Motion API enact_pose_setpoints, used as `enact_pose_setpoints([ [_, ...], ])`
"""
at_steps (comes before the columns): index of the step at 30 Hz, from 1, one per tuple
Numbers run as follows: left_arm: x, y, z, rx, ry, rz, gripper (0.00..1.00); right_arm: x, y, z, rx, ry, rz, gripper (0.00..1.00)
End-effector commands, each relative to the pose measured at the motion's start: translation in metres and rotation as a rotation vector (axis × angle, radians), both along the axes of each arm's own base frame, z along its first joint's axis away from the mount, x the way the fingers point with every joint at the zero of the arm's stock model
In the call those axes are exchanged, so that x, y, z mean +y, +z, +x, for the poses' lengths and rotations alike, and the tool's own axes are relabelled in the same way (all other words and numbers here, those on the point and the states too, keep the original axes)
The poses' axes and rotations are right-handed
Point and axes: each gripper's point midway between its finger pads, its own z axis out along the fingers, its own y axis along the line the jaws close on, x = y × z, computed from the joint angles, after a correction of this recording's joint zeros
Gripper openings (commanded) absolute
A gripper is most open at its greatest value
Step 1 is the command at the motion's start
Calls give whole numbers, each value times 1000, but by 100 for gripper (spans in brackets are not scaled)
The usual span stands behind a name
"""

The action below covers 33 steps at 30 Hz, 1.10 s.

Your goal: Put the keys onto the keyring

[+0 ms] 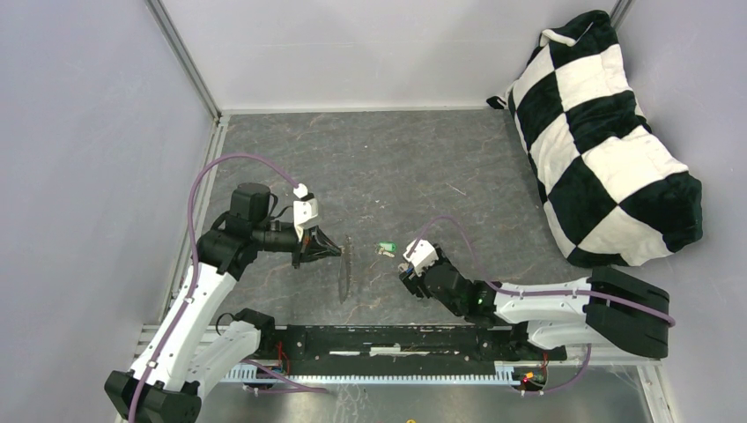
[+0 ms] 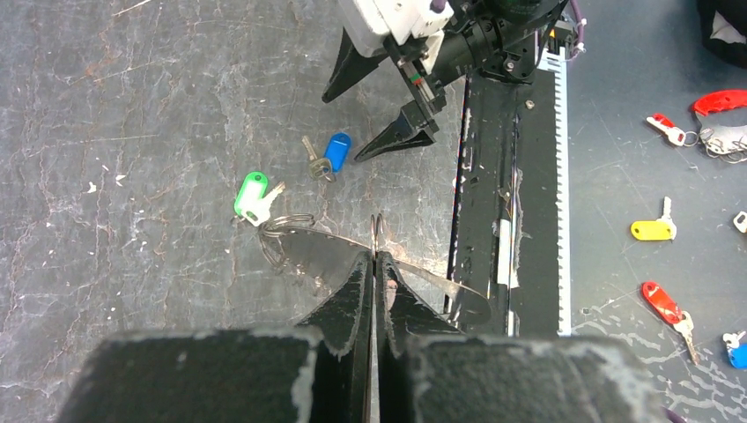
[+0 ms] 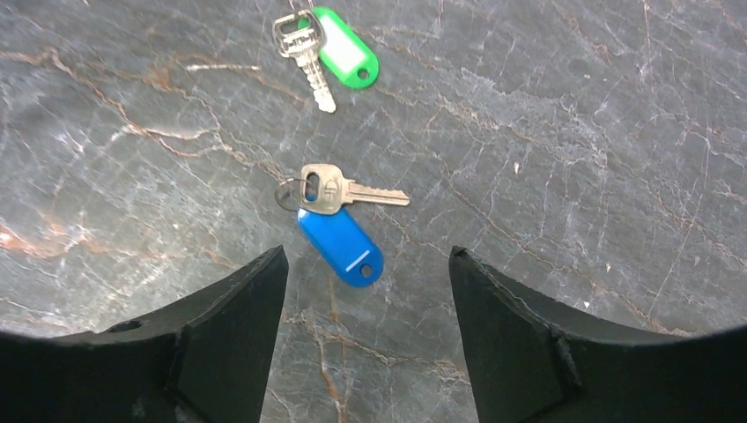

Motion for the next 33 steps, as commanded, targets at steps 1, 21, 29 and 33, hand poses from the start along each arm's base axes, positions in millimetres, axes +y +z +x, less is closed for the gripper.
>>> enact_pose_setpoints([
  [1,-1,8,-6,4,-8,-28,2,7,9,6,-24,-7,-8,73],
  [21,-1,9,-13,12,-19,-43,2,27,-1,-1,-12,4,-33,66],
  [29,-1,8,-14,15,-20,-46,2,41,5,0,-37,36,-36,62],
  [33,-1,9,-14,12,-20,-47,2,47,0,0,-32,50,-50,59],
])
